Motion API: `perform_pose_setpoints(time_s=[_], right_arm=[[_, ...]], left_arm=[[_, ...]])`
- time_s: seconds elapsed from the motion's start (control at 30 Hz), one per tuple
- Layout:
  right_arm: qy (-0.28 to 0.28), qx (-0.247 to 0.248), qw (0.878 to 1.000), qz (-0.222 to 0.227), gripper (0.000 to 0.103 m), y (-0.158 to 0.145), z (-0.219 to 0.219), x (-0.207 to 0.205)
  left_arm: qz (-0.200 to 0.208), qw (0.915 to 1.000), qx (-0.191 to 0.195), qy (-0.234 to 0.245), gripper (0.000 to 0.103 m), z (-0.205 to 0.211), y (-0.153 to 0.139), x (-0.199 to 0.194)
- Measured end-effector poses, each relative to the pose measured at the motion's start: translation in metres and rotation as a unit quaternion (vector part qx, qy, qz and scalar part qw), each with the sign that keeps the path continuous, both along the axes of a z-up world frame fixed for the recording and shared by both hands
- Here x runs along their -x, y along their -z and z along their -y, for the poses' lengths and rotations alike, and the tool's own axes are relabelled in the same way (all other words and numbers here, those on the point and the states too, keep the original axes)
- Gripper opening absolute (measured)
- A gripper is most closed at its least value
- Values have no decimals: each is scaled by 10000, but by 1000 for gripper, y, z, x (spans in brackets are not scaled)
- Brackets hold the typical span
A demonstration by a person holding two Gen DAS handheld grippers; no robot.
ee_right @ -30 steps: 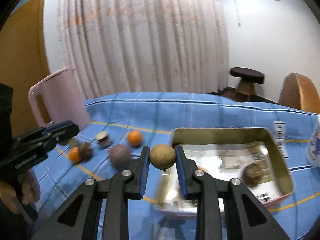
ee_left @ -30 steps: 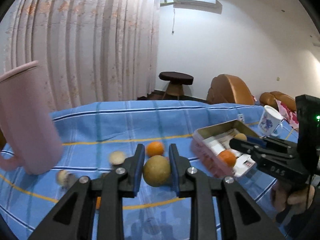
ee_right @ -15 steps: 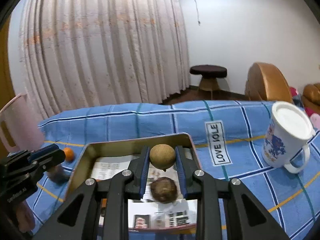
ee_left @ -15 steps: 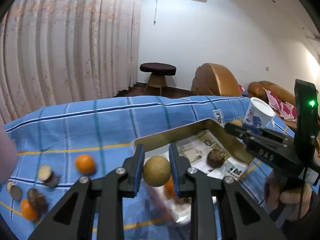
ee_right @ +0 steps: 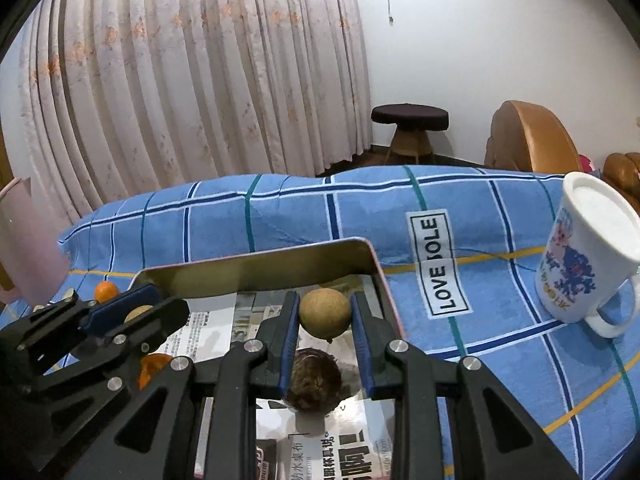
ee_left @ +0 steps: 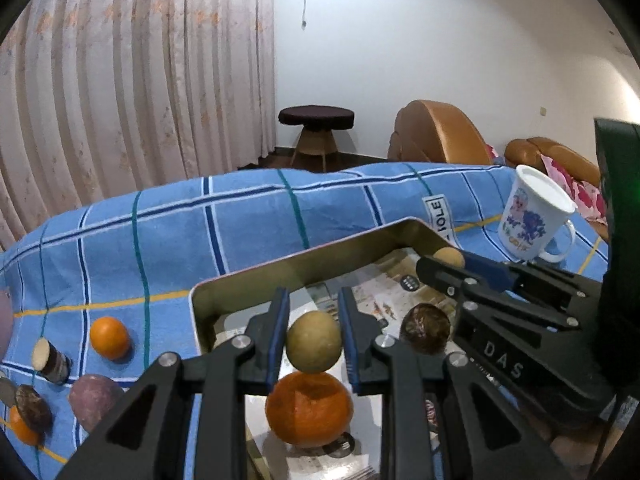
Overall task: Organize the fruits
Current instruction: 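Carry the kiwis into the tin and open both tools, then withdraw both tools from the tin toward the remaining fruits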
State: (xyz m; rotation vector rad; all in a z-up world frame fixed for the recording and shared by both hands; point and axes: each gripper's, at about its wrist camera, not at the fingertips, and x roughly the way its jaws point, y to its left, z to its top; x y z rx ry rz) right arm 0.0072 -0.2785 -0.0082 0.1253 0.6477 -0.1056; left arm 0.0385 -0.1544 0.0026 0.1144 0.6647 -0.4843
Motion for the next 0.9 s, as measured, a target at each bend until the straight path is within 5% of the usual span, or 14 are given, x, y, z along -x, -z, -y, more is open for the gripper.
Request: perform_pose_setpoints(time_s=[0.33,0.43,0.5,0.53,0.63,0.73,0.9], right_arm=[[-222,-368,9991,-51,29,8,0,-3],[-323,-737,9967,52,44,5,5,-1],[-377,-967,9945,125,62,3,7,1],[-372,-1011,9940,164,66,3,8,2],[-291,-1115,9928,314,66,-1,11,6],[-100,-1201,9916,475,66,-3,15,10],[152,-1045,9913,781,66,-10,18,20]], left_arm=[[-51,9999,-74,-106,27,1,7,-5],[-58,9998,-75,-197,29,0,9,-6],[-75,9998,-29,-180,36,-1,8,-6],[-65,9998,-31,-190,47,-1,8,-5],[73,9997,-15,-241,81,-2,4,1],[375,9990,96,-217,99,-5,-6,11],[892,9951,40,-427,103,-11,-19,27]])
